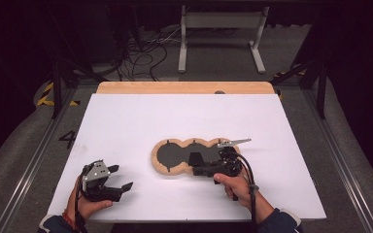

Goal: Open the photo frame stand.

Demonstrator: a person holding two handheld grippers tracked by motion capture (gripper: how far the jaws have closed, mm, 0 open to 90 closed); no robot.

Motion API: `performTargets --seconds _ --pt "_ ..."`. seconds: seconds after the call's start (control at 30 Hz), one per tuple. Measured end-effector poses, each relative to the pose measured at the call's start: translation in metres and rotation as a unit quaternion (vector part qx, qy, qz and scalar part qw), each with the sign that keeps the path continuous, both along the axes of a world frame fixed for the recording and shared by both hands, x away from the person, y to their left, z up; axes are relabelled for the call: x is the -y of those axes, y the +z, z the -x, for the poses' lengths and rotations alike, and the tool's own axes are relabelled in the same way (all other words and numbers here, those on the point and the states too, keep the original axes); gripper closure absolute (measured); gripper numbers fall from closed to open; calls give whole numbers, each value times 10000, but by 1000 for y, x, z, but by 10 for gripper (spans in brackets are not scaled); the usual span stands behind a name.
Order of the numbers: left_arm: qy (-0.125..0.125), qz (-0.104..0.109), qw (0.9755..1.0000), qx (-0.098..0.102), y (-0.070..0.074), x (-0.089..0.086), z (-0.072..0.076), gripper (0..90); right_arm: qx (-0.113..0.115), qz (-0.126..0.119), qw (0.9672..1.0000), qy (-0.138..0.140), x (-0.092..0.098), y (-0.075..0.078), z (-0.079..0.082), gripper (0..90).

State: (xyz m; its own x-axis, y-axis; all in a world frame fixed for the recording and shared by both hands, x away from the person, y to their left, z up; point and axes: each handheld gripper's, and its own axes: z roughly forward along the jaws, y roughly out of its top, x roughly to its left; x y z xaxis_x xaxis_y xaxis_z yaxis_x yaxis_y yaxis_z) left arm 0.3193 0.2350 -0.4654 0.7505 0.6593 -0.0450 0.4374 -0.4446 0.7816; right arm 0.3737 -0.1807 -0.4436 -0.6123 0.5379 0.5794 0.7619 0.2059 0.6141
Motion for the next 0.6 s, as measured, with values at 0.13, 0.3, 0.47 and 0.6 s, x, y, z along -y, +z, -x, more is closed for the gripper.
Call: performTargets --seconds 0.13,0.3,0.47,0.6 --pt "-19 -55 10000 20 0 0 1 172 -417 -373 9982 -203 6 -5 -7 505" --pt "-19 -38 10000 -23 -1 1 0 171 -403 -386 9982 -203 5 -4 -7 462" --pt "-57 -44 9999 128 2 3 1 170 -742 -702 9921 -723 10 -10 -13 508" --pt "-97 128 9995 286 9 8 -2 172 -874 -830 9892 -836 10 -12 -13 516"
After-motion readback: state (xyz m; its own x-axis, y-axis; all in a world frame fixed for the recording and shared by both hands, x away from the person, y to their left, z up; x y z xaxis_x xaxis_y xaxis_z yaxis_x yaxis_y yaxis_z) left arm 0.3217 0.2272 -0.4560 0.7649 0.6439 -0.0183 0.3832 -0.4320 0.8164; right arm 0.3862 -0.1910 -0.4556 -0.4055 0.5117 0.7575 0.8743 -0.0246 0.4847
